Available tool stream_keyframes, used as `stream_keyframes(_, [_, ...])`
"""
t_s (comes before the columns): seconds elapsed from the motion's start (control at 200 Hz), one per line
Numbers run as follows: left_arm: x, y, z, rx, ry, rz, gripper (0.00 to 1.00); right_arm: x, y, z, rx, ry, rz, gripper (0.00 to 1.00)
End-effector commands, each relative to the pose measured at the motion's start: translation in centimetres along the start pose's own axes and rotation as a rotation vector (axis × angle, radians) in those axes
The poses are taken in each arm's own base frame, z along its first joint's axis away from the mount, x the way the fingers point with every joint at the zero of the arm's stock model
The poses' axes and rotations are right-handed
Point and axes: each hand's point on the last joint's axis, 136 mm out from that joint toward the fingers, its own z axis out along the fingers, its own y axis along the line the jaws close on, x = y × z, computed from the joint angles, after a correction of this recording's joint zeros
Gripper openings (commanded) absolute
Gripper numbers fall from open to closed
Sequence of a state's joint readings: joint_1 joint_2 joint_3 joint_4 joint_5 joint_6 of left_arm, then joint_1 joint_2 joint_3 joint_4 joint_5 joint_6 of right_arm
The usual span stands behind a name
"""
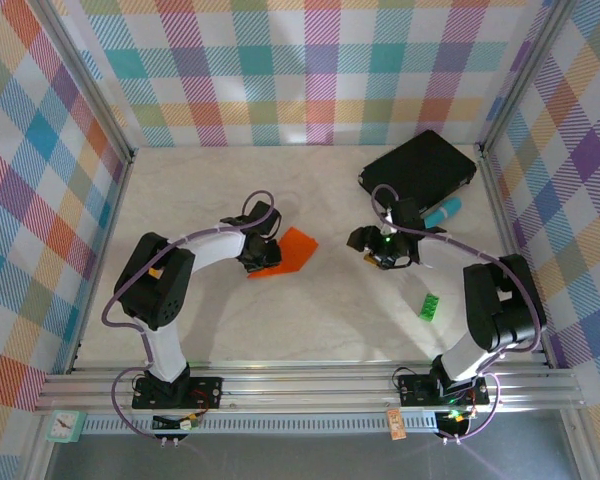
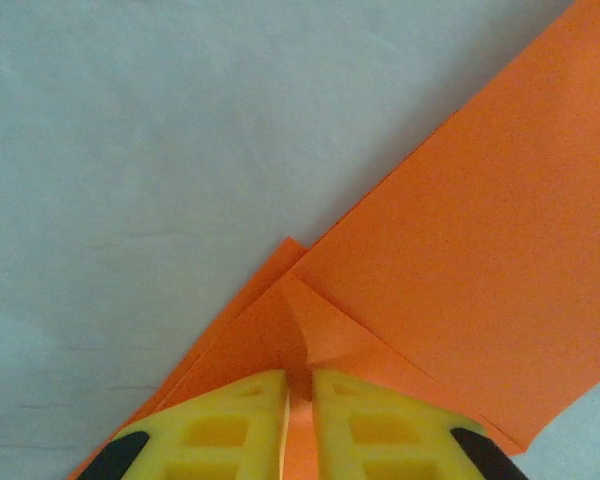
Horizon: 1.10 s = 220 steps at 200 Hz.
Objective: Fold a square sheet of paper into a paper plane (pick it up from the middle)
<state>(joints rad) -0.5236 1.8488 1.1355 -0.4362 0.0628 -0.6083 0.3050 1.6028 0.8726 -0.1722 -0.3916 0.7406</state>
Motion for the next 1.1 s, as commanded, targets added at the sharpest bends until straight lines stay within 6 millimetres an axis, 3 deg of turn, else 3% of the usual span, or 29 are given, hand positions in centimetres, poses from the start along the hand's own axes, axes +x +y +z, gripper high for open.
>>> stream_keyframes(0.0, [4.0,-0.9,1.5,0.003,0.126,-0.071,0.14,2.6,2.0,1.6,-0.049,0.096,-0.031,0.57])
stream_keyframes(0.22, [5.8,-2.9,1.6,0.092,0.104,-0.233,0.03,6.4,4.3,4.7,-0.038,0.188,-0.1,0.27])
stream_keyframes(0.405, [5.8,-3.9,1.0,0.155,0.076,-0.27,0.0,7.5,5.3,6.7,-0.076,0.255,-0.108,0.09])
stream_keyframes(0.65, [6.1,-4.4,0.9,0.192,0.095,-0.271,0.0,6.7,6.0,8.0,-0.08,0.274,-0.14,0.04])
stream_keyframes(0.95, [4.8,-6.8,-1.4,0.287,0.071,-0.21,0.0,8.0,2.9,9.2,0.03,0.342,-0.153,0.05])
stream_keyframes(1.095, [3.9,-6.7,-1.6,0.292,0.062,-0.184,0.05,9.0,1.5,9.1,0.057,0.366,-0.148,0.06])
